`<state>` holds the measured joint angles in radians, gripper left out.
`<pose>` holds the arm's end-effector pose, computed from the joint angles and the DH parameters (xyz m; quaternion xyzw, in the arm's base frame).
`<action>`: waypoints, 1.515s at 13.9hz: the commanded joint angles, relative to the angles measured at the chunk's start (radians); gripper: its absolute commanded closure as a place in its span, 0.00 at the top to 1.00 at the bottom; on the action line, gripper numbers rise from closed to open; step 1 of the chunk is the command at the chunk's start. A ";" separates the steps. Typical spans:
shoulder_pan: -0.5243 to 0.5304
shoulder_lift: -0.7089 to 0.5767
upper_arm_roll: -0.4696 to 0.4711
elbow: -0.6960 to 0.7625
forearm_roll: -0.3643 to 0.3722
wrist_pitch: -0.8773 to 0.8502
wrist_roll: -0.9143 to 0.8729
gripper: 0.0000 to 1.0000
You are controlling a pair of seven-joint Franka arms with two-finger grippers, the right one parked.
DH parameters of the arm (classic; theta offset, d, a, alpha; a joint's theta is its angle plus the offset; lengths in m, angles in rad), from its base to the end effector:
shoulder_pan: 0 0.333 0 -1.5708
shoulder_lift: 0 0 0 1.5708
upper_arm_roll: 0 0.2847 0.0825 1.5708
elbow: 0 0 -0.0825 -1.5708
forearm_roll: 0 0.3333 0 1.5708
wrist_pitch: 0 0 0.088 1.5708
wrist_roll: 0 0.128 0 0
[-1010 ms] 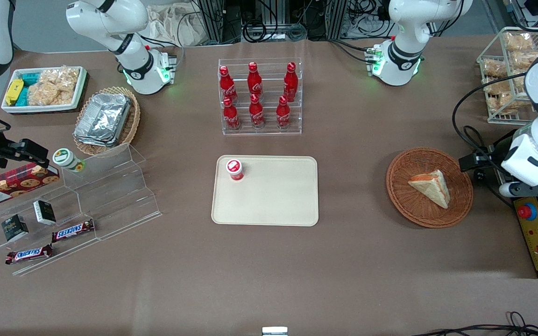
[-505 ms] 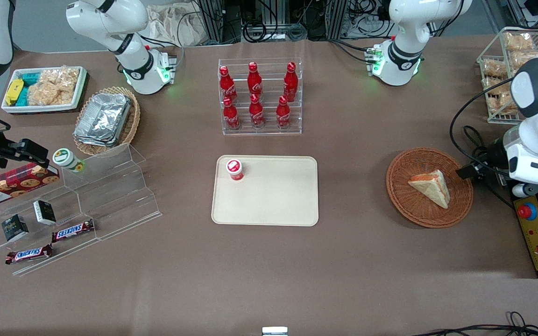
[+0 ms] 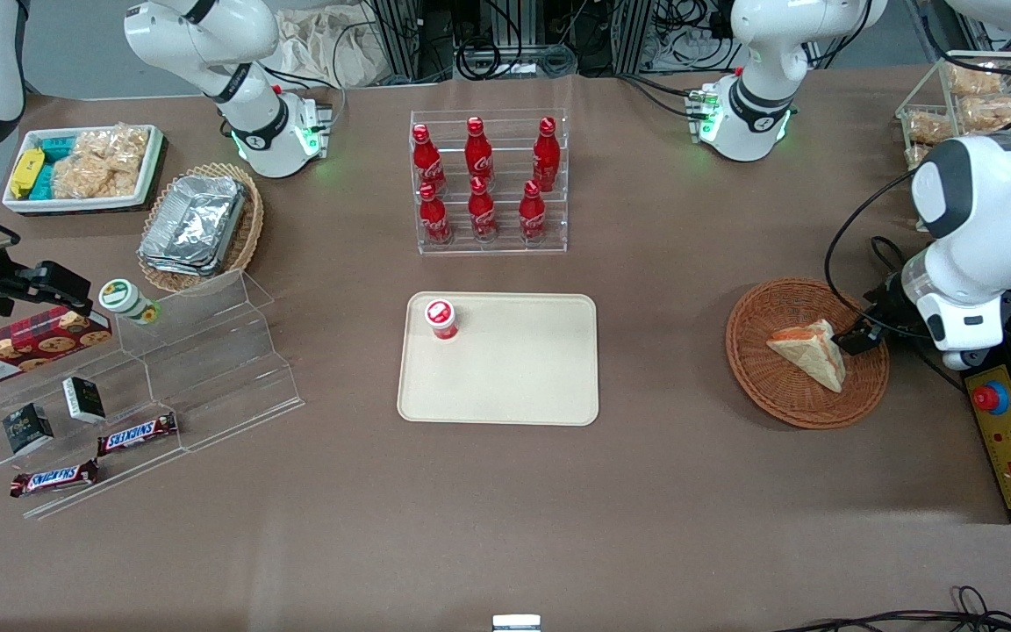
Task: Place sandwich from basket to tray
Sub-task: 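Close the left gripper on the wrapped sandwich and lift it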
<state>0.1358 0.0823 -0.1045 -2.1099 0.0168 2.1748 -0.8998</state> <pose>0.5101 0.0173 0.3537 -0.8956 -0.4447 0.0066 0.0059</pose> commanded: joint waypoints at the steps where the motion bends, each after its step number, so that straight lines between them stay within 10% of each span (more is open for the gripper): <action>1: -0.002 0.037 -0.001 -0.022 -0.003 0.062 -0.091 1.00; 19: 0.005 0.174 0.008 -0.137 0.089 0.287 -0.100 1.00; 20: 0.007 0.175 0.008 -0.136 0.086 0.298 -0.119 0.69; 21: 0.007 0.172 0.008 -0.128 0.086 0.298 -0.154 0.16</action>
<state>0.1385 0.2505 -0.0955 -2.2505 0.0859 2.4550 -0.9970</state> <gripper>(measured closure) 0.088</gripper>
